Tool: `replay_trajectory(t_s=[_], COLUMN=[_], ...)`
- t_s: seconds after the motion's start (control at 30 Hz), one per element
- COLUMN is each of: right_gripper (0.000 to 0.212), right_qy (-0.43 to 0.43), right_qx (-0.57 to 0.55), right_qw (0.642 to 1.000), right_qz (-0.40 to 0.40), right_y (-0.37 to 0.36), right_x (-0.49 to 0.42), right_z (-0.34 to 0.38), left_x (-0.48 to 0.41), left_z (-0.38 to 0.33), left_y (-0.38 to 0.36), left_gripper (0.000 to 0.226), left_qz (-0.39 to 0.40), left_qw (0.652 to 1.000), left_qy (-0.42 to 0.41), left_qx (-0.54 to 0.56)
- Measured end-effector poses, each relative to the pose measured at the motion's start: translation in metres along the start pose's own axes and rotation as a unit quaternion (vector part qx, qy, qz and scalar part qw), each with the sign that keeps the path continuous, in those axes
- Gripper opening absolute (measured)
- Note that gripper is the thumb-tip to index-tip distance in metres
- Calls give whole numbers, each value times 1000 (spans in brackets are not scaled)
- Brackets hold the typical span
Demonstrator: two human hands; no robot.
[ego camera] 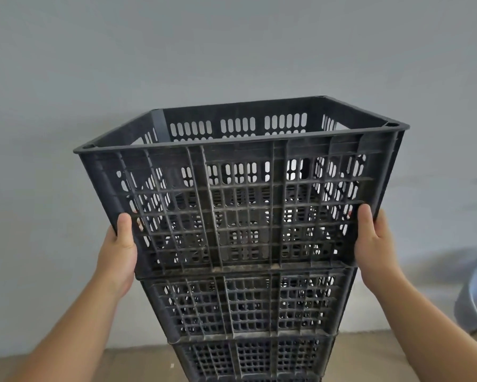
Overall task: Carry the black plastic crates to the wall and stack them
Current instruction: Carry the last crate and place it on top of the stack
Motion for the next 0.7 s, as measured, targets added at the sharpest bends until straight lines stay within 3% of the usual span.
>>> replay_trajectory(t_s=[0.37, 0.57, 0.7], right_gripper=[24, 48, 52], right_qy=[-24, -70, -132], right_qx=[17, 75, 209], right_qw=[999, 994, 968], right_qz=[26, 35, 42], right_y=[1, -1, 2], right_x=[6, 20, 31], right_z=[8, 33, 51], left_x=[7, 15, 29], left_z=[-6, -17, -32], left_y=[-2, 10, 25], left_gripper=[65, 66, 65], left_qz=[21, 54, 110], left_qw=[1000, 993, 969], left_qy=[7, -5, 23], left_qx=[-9, -109, -218])
Point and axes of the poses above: each hand's wrist, its own x-axis away from the middle knuckle, its own y-axis out of the back of the hand, z = x × y, the point moved 2 cm from there along -x, towards the middle knuckle, and after that the axes turned 10 degrees about z, right-handed, at the moved point
